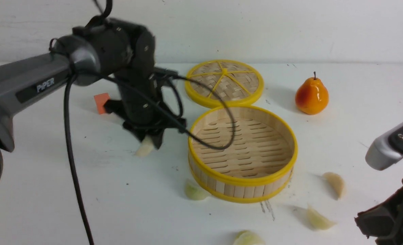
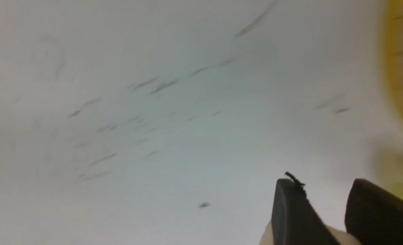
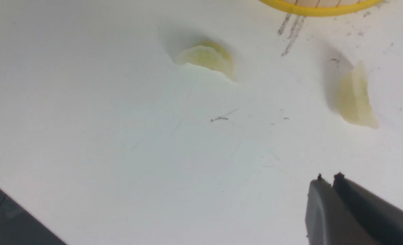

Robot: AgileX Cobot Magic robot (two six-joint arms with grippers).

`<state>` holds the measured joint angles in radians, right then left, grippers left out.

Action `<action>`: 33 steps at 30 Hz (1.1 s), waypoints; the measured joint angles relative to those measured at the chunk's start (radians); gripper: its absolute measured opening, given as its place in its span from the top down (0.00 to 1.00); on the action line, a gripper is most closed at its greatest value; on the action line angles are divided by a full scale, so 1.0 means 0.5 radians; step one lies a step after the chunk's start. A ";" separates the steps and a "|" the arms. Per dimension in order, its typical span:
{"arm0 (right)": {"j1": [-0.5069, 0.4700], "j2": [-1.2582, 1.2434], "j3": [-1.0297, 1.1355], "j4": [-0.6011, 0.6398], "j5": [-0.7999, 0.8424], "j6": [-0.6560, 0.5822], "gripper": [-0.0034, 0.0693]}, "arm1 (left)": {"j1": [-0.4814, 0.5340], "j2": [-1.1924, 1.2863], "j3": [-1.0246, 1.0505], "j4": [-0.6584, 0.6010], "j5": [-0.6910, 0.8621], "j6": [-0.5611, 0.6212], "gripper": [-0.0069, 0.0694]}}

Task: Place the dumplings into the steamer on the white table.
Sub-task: 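Place the dumpling into the bamboo steamer basket with the left gripper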

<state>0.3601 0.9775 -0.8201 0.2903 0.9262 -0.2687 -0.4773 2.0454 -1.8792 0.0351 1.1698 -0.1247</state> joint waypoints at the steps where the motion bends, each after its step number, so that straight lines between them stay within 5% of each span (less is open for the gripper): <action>1: 0.000 -0.009 -0.014 -0.023 0.006 0.014 0.91 | -0.043 -0.002 -0.033 -0.007 -0.007 -0.019 0.64; 9: 0.000 -0.330 -0.163 -0.166 0.106 0.268 0.90 | -0.395 0.161 -0.466 -0.112 -0.351 -0.343 0.64; 19: 0.000 -0.632 -0.164 -0.206 0.309 0.300 0.90 | -0.411 0.592 -0.557 -0.114 -0.910 -0.710 0.64; 26: 0.000 -0.637 -0.162 -0.315 0.358 0.300 0.90 | -0.411 0.710 -0.557 -0.094 -1.070 -0.743 0.64; 33: 0.000 -0.637 -0.162 -0.359 0.357 0.300 0.88 | -0.411 0.693 -0.561 -0.070 -0.975 -0.743 0.31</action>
<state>0.3601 0.6588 -0.9010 0.1106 1.1044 -0.1187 -0.6830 2.3921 -2.1596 0.0000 0.6825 -0.4964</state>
